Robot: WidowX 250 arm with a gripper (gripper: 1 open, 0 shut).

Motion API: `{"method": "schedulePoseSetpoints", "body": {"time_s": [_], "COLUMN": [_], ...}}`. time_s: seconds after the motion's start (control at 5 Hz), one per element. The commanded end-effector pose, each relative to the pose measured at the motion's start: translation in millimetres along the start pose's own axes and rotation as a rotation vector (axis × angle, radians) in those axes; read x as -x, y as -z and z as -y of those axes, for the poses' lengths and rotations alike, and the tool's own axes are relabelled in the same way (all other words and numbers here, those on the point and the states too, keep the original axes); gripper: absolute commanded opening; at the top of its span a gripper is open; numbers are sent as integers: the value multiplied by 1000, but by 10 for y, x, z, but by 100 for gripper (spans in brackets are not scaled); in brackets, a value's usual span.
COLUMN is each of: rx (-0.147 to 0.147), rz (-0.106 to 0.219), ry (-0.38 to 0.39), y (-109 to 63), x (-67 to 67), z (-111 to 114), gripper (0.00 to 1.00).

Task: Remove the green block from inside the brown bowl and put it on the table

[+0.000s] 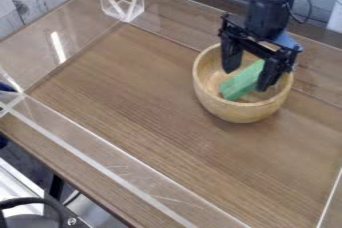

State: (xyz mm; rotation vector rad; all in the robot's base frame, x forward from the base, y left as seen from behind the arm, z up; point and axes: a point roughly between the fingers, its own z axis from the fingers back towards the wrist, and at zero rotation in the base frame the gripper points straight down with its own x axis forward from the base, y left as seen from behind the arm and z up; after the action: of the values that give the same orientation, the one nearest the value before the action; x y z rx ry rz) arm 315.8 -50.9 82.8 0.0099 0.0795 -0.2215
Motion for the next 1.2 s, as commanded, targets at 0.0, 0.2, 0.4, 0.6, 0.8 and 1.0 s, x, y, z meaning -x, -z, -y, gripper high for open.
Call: {"method": "schedulePoseSetpoints", "body": {"time_s": [0.0, 0.2, 0.4, 0.6, 0.8, 1.0], "rx": [-15, -17, -29, -42, -56, -53], "rz": [74, 80, 88, 102, 119, 121], "ry": [66, 92, 114, 126, 137, 147], "y": [-160, -128, -151, -223, -318, -254], "x": [-110, -137, -113, -65, -24, -47], "z": [24, 2, -12, -4, 20, 5], "gripper": [100, 100, 100, 100, 100, 100]}}
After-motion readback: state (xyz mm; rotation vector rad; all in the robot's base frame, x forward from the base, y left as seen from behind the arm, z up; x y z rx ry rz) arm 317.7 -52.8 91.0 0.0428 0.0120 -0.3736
